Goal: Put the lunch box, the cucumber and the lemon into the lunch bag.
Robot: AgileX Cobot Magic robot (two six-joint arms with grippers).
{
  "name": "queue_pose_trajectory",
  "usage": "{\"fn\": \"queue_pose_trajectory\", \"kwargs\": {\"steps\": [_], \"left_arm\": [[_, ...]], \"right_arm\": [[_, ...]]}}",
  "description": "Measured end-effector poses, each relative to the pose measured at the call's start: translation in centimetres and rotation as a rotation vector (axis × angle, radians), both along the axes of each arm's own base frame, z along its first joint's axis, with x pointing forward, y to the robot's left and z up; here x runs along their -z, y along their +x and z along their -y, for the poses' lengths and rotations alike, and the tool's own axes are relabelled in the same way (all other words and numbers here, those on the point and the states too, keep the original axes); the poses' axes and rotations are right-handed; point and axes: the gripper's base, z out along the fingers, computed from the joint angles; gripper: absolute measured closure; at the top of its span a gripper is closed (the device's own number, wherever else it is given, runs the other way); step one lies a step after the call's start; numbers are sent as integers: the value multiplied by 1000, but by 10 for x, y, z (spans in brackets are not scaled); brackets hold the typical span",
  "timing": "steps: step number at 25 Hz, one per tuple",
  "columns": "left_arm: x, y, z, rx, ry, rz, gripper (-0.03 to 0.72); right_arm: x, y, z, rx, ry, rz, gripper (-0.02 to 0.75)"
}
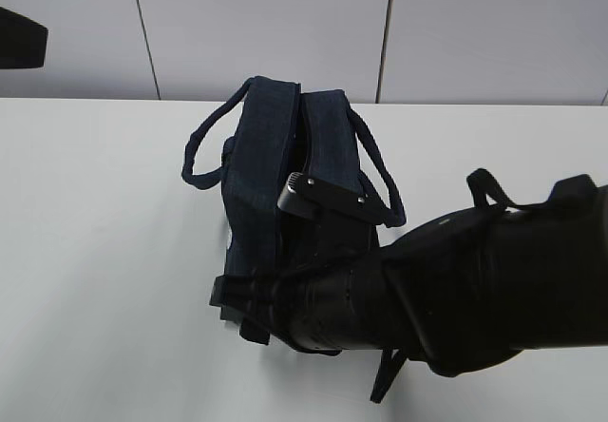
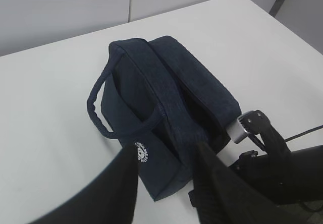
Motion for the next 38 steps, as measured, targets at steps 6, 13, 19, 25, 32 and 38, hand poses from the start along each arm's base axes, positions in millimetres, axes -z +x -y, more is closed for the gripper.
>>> {"fn": "queue_pose_trajectory", "kwargs": {"steps": [6, 13, 19, 25, 32, 38], "left_arm": [[0, 0, 0, 1, 1, -2, 440], [1, -1, 0, 4, 3, -7, 440], [1, -1, 0, 8, 6, -13, 440], [2, -1, 0, 11, 7, -19, 441], [2, -2, 1, 14, 7, -26, 447], [3, -3, 1, 19, 11, -33, 449]], "right_arm": [[0, 4, 5, 52, -37, 19, 350], [1, 6, 7, 80, -59, 30, 350], [1, 8, 5, 89, -62, 33, 350], [-1, 15, -5, 80, -36, 38, 351], [0, 15, -5, 80, -36, 38, 475], [0, 15, -5, 80, -36, 38, 594]]}}
